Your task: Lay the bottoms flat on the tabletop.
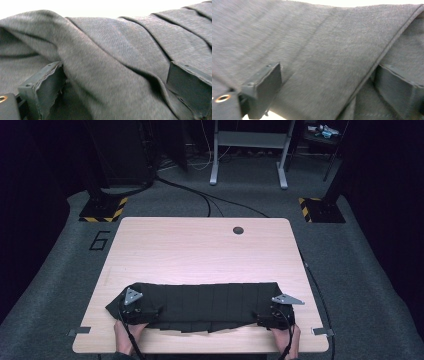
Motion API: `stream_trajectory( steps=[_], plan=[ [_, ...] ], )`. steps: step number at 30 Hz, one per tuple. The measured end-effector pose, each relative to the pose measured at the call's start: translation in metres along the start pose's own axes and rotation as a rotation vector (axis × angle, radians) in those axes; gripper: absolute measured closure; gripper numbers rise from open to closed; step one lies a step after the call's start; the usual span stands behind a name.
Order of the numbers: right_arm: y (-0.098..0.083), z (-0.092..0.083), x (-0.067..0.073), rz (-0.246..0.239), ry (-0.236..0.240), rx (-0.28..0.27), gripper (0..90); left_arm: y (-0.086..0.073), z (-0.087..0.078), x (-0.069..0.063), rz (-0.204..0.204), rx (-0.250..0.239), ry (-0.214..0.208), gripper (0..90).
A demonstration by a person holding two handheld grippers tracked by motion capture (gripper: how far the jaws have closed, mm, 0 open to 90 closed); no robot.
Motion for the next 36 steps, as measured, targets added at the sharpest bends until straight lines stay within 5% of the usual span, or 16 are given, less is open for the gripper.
stream_trajectory(
  steps=[11,19,27,30,36],
  plan=[
    [0.000,-0.030,0.017,-0.020,-0.053,0.021,28.3,-0.010,-0.040,-0.001,-0.018,-0.031,-0.038,21.9],
    [-0.004,-0.040,0.023,-0.024,-0.096,0.039,43.7,-0.015,-0.042,-0.005,0.004,0.002,-0.050,35.7],
    [-0.002,-0.046,0.030,-0.037,-0.111,0.034,48.0,-0.018,-0.043,-0.009,0.018,0.022,-0.062,47.1],
    [-0.007,-0.039,0.028,-0.035,-0.108,0.076,54.8,-0.019,-0.042,-0.009,0.048,0.043,-0.034,56.0],
    [-0.006,-0.039,0.026,-0.048,-0.135,0.067,73.8,-0.019,-0.044,-0.007,0.050,0.035,-0.025,70.2]
  ],
)
Point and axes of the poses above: each handheld gripper's, and its own axes: z roughly forward along the jaws, y roughly out of its top, x roughly to its left, the point moved 7 cm from there along z, roughly forward along the jaws, and after that the axes turned 8 degrees about -z, right-handed, at the moved point
